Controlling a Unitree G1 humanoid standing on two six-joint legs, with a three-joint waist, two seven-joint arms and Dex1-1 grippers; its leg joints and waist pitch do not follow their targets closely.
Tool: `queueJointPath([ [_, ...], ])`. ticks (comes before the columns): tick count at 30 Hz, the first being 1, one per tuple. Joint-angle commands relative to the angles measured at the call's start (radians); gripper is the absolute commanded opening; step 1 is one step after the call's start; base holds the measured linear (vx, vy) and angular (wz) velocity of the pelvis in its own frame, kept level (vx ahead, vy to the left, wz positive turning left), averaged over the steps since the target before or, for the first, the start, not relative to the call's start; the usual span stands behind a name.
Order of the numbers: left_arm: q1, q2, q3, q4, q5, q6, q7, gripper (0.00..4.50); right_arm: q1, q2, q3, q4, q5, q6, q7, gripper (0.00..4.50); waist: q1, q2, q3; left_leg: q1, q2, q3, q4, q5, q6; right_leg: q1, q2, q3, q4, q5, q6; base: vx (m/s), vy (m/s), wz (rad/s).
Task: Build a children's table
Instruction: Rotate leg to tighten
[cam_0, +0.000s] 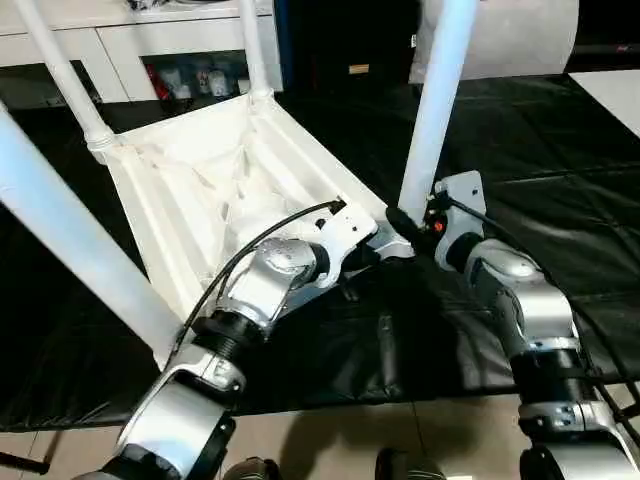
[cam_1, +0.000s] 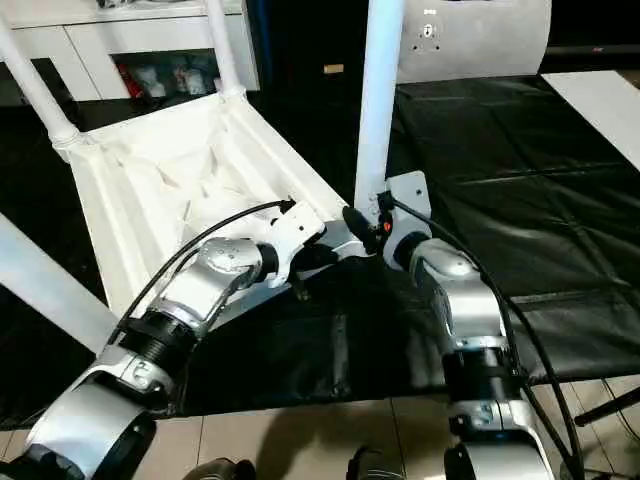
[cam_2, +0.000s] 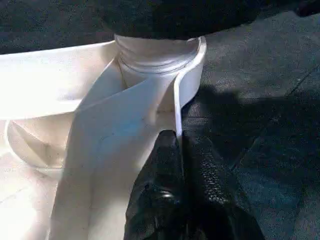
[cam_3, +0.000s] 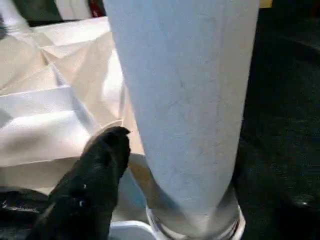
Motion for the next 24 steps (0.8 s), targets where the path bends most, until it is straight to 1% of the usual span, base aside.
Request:
queueJointPath([
  [1, -0.007, 0.014, -0.005, -0.052, -0.002, -0.029, -0.017, 0.0, 0.046, 0.008, 0.036, -0.028, 0.06, 0.004, 0.105, 3.49, 0.016, -0.017, -0.073, 0.001, 0.034, -0.01, -0.066, -0.181, 0.124, 0.067, -0.044, 0.039, -0.074, -0.291, -0.211, 0.0, 0.0, 0.0],
  [2, -0.004, 0.025, -0.004, -0.058, -0.005, -0.036, -0.033, 0.0, 0.06, -0.008, 0.026, -0.044, 0.075, -0.007, 0.132, 3.59, 0.021, -0.019, -0.072, 0.003, 0.035, -0.009, -0.067, -0.185, 0.127, 0.067, -0.043, 0.041, -0.074, -0.299, -0.208, 0.0, 0.0, 0.0],
  [3, -0.004, 0.025, -0.004, -0.058, -0.005, -0.036, -0.034, 0.0, 0.06, -0.008, 0.026, -0.044, 0.075, -0.008, 0.133, 3.78, 0.025, -0.017, -0.073, 0.004, 0.036, -0.009, -0.068, -0.179, 0.126, 0.066, -0.043, 0.041, -0.073, -0.298, -0.208, 0.0, 0.0, 0.0],
  [4, -0.001, 0.034, -0.003, -0.063, -0.012, -0.044, -0.051, 0.0, 0.072, -0.025, 0.022, -0.059, 0.086, -0.014, 0.159, 3.78, 0.024, -0.02, -0.07, 0.003, 0.037, -0.009, -0.069, -0.18, 0.124, 0.064, -0.042, 0.041, -0.073, -0.299, -0.208, 0.0, 0.0, 0.0],
  [5, 0.001, 0.045, -0.003, -0.065, -0.017, -0.049, -0.067, 0.0, 0.086, -0.045, 0.017, -0.075, 0.095, -0.021, 0.189, 3.88, 0.029, -0.018, -0.072, 0.006, 0.037, -0.008, -0.068, -0.177, 0.122, 0.063, -0.043, 0.042, -0.073, -0.29, -0.21, 0.0, 0.0, 0.0],
  [6, 0.005, 0.062, -0.005, -0.065, -0.02, -0.062, -0.091, 0.0, 0.105, -0.075, 0.006, -0.097, 0.11, -0.026, 0.23, 4.05, 0.034, -0.019, -0.074, 0.006, 0.038, -0.008, -0.066, -0.169, 0.128, 0.065, -0.043, 0.044, -0.071, -0.263, -0.214, 0.0, 0.0, 0.0],
  [7, 0.006, 0.077, -0.009, -0.061, -0.019, -0.071, -0.108, 0.0, 0.116, -0.098, -0.001, -0.11, 0.119, -0.028, 0.259, 4.05, 0.036, -0.018, -0.076, 0.005, 0.039, -0.009, -0.065, -0.16, 0.132, 0.066, -0.043, 0.045, -0.065, -0.242, -0.22, 0.0, 0.0, 0.0],
  [8, 0.007, 0.085, -0.012, -0.06, -0.018, -0.075, -0.117, 0.0, 0.122, -0.112, -0.005, -0.115, 0.125, -0.03, 0.275, 4.23, 0.037, -0.018, -0.075, 0.003, 0.038, -0.009, -0.065, -0.156, 0.141, 0.065, -0.041, 0.044, -0.063, -0.219, -0.228, 0.0, 0.0, 0.0],
  [9, 0.006, 0.109, -0.021, -0.048, -0.016, -0.106, -0.15, 0.0, 0.133, -0.156, -0.003, -0.118, 0.128, -0.051, 0.328, 4.23, 0.037, -0.015, -0.073, 0.001, 0.039, -0.01, -0.067, -0.171, 0.141, 0.065, -0.042, 0.042, -0.066, -0.23, -0.229, 0.0, 0.0, 0.0],
  [10, 0.006, 0.11, -0.021, -0.048, -0.016, -0.108, -0.152, 0.0, 0.133, -0.158, -0.003, -0.118, 0.128, -0.052, 0.33, 4.36, 0.037, -0.017, -0.073, 0.001, 0.038, -0.01, -0.067, -0.18, 0.139, 0.068, -0.042, 0.041, -0.067, -0.24, -0.225, 0.0, 0.0, 0.0],
  [11, 0.007, 0.121, -0.024, -0.045, -0.016, -0.117, -0.169, 0.0, 0.137, -0.179, -0.002, -0.118, 0.128, -0.062, 0.355, 4.45, 0.04, -0.017, -0.073, 0.005, 0.039, -0.009, -0.067, -0.187, 0.136, 0.064, -0.043, 0.043, -0.068, -0.25, -0.223, 0.0, 0.0, 0.0],
  [12, 0.008, 0.139, -0.03, -0.038, -0.017, -0.145, -0.202, 0.0, 0.143, -0.213, -0.005, -0.121, 0.138, -0.067, 0.403, 4.45, 0.039, -0.017, -0.072, 0.002, 0.038, -0.009, -0.067, -0.19, 0.132, 0.066, -0.044, 0.043, -0.069, -0.261, -0.221, 0.0, 0.0, 0.0],
  [13, 0.008, 0.14, -0.03, -0.037, -0.017, -0.146, -0.204, 0.0, 0.143, -0.215, -0.005, -0.121, 0.139, -0.067, 0.407, 4.45, 0.04, -0.018, -0.073, 0.003, 0.038, -0.009, -0.067, -0.192, 0.133, 0.066, -0.044, 0.043, -0.07, -0.264, -0.22, 0.0, 0.0, 0.0],
  [14, 0.008, 0.149, -0.032, -0.032, -0.015, -0.156, -0.217, 0.0, 0.146, -0.232, -0.007, -0.124, 0.148, -0.068, 0.433, 4.45, 0.04, -0.019, -0.074, 0.001, 0.038, -0.009, -0.066, -0.179, 0.133, 0.067, -0.044, 0.044, -0.066, -0.251, -0.223, 0.0, 0.0, 0.0],
  [15, 0.007, 0.163, -0.039, -0.02, -0.012, -0.181, -0.243, 0.0, 0.147, -0.249, -0.008, -0.12, 0.149, -0.071, 0.452, 4.45, 0.042, -0.013, -0.077, 0.003, 0.038, -0.009, -0.063, -0.171, 0.135, 0.067, -0.044, 0.043, -0.065, -0.242, -0.227, 0.0, 0.0, 0.0],
  [16, 0.007, 0.163, -0.039, -0.02, -0.012, -0.181, -0.243, 0.0, 0.147, -0.249, -0.008, -0.12, 0.149, -0.071, 0.452, 4.45, 0.042, -0.016, -0.077, 0.001, 0.037, -0.008, -0.063, -0.168, 0.137, 0.067, -0.043, 0.043, -0.067, -0.239, -0.227, 0.0, 0.0, 0.0],
  [17, 0.008, 0.188, -0.054, -0.005, -0.012, -0.23, -0.291, 0.0, 0.148, -0.276, -0.005, -0.113, 0.147, -0.084, 0.483, 4.45, 0.045, -0.017, -0.078, 0.002, 0.037, -0.008, -0.062, -0.161, 0.141, 0.066, -0.043, 0.042, -0.065, -0.229, -0.229, 0.0, 0.0, 0.0],
  [19, 0.01, 0.202, -0.065, -0.001, -0.016, -0.26, -0.325, 0.0, 0.149, -0.291, 0.0, -0.11, 0.143, -0.098, 0.503, 4.45, 0.048, -0.016, -0.079, 0.003, 0.039, -0.007, -0.062, -0.152, 0.143, 0.065, -0.042, 0.043, -0.061, -0.211, -0.235, 0.0, 0.0, 0.0],
  [20, 0.015, 0.215, -0.074, -0.005, -0.025, -0.286, -0.366, 0.0, 0.152, -0.306, 0.01, -0.109, 0.143, -0.111, 0.531, 4.45, 0.052, -0.015, -0.08, 0.003, 0.04, -0.008, -0.061, -0.148, 0.144, 0.066, -0.043, 0.043, -0.059, -0.199, -0.242, 0.0, 0.0, 0.0],
  [21, 0.017, 0.219, -0.077, -0.008, -0.03, -0.297, -0.385, 0.0, 0.154, -0.313, 0.015, -0.11, 0.143, -0.118, 0.546, 4.45, 0.055, -0.021, -0.082, 0.003, 0.041, -0.006, -0.06, -0.146, 0.146, 0.066, -0.045, 0.044, -0.055, -0.195, -0.247, 0.0, 0.0, 0.0],
  [22, 0.02, 0.225, -0.081, -0.011, -0.038, -0.314, -0.414, 0.0, 0.156, -0.323, 0.022, -0.11, 0.144, -0.13, 0.569, 4.45, 0.056, -0.019, -0.081, 0.003, 0.042, -0.006, -0.06, -0.145, 0.147, 0.065, -0.045, 0.044, -0.056, -0.197, -0.247, 0.0, 0.0, 0.0],
  [23, 0.028, 0.236, -0.091, -0.027, -0.053, -0.334, -0.472, 0.0, 0.162, -0.339, 0.036, -0.115, 0.146, -0.15, 0.616, 4.45, 0.059, -0.022, -0.084, 0.006, 0.043, -0.004, -0.059, -0.141, 0.15, 0.064, -0.044, 0.044, -0.056, -0.198, -0.25, 0.0, 0.0, 0.0],
  [24, 0.032, 0.24, -0.097, -0.035, -0.058, -0.34, -0.496, 0.0, 0.164, -0.344, 0.042, -0.117, 0.146, -0.164, 0.632, 4.45, 0.066, -0.019, -0.084, 0.005, 0.045, -0.004, -0.058, -0.136, 0.154, 0.063, -0.046, 0.045, -0.053, -0.194, -0.252, 0.0, 0.0, 0.0],
])
